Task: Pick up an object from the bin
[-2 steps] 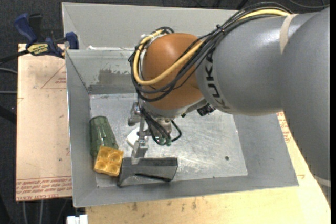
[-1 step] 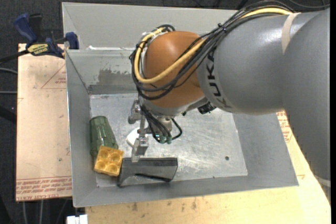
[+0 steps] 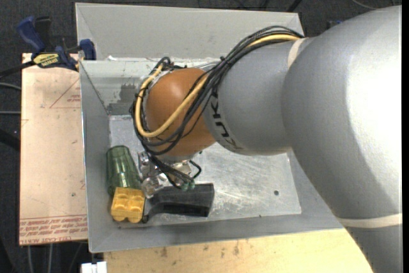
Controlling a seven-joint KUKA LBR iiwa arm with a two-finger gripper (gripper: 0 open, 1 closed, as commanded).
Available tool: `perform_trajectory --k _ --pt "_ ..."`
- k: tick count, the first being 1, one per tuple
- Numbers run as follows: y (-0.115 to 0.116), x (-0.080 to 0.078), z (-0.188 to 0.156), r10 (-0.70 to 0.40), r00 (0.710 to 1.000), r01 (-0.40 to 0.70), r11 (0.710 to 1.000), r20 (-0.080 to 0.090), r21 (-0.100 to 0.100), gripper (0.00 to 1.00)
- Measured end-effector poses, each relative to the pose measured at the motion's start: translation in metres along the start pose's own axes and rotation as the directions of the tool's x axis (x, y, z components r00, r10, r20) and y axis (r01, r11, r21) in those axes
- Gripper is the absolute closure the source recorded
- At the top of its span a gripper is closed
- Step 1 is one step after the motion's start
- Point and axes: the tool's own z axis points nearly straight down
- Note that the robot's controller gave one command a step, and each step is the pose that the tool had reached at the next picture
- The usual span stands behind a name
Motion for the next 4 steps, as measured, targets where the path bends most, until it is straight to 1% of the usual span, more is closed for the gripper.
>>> perform_trajectory --k 1,2,3,4 --pt "0.008 0.012 0.029 -0.004 1.000 0.004 1.000 0.003 -0.018 0.00" --pt "0.009 0.012 0.029 -0.007 1.000 0.007 1.000 0.001 -0.018 0.00" --pt "0.025 0.017 0.029 0.168 0.985 -0.168 0.986 -0.025 -0.003 1.00" --pt "0.025 0.017 0.029 0.169 0.985 -0.169 0.986 -0.025 -0.003 1.00"
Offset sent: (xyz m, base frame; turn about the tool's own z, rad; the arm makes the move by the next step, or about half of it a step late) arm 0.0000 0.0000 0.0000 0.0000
